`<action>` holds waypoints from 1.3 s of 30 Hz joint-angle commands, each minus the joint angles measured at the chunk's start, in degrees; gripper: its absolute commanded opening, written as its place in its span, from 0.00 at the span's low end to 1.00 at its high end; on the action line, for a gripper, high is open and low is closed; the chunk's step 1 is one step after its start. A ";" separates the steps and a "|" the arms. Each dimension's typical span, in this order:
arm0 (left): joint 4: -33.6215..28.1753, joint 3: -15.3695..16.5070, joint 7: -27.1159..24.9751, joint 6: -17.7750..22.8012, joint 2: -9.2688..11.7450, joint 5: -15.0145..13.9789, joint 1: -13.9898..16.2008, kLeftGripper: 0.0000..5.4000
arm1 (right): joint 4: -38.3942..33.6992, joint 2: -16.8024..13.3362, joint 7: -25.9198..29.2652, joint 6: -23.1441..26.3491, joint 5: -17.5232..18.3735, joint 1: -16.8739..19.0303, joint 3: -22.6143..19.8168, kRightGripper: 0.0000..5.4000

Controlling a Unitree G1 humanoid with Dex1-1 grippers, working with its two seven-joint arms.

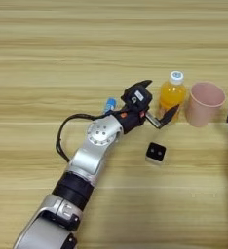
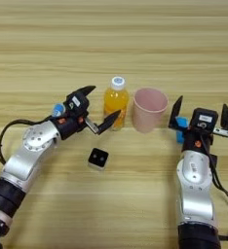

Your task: Move the objects on the table

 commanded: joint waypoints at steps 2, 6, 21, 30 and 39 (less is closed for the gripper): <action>2.33 -0.49 -0.10 -0.04 -1.08 1.26 -2.55 0.99 | -0.84 0.44 -0.53 0.97 -0.24 -0.62 0.11 1.00; 4.11 -0.69 -0.39 -0.47 -1.67 1.54 -3.60 0.99 | -1.16 0.63 -0.60 1.06 -0.33 -0.53 0.18 1.00; 13.17 0.00 -0.04 -3.58 -3.88 2.25 -8.78 0.99 | -2.84 1.27 -0.99 1.88 -0.55 0.04 0.83 1.00; 18.84 1.44 0.64 -5.76 -4.65 2.71 -11.89 0.99 | -3.21 1.33 -1.16 2.08 -0.53 0.15 1.12 1.00; 23.32 2.82 1.13 -7.45 -5.31 3.12 -13.92 0.99 | -3.40 1.32 -1.23 2.21 -0.48 0.23 1.24 1.00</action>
